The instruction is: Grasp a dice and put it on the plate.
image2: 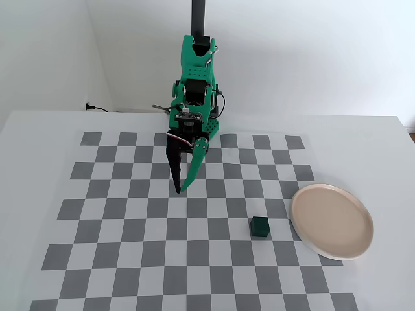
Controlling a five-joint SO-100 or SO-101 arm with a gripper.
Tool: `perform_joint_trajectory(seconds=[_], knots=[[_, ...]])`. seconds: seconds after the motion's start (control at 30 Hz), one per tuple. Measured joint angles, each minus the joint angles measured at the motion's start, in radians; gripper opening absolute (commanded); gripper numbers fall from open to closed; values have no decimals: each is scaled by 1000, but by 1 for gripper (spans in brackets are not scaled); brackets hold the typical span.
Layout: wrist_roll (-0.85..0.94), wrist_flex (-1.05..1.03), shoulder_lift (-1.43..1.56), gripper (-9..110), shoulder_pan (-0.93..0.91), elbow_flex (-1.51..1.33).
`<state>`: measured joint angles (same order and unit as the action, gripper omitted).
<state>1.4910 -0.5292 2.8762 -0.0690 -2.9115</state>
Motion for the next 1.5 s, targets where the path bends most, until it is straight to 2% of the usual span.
perform_joint_trajectory(seconds=[0.33, 0.77, 1.2, 1.23, 1.3, 1.33, 1.5], knots=[[69, 23, -291, -4, 32, 213], [110, -20, -448, -4, 187, 377], [153, -18, -474, -4, 360, 402], [153, -29, -479, -1, 373, 410], [153, -51, -480, 15, 396, 422], [153, -57, -480, 19, 408, 425], [153, -57, -488, 25, 465, 425]])
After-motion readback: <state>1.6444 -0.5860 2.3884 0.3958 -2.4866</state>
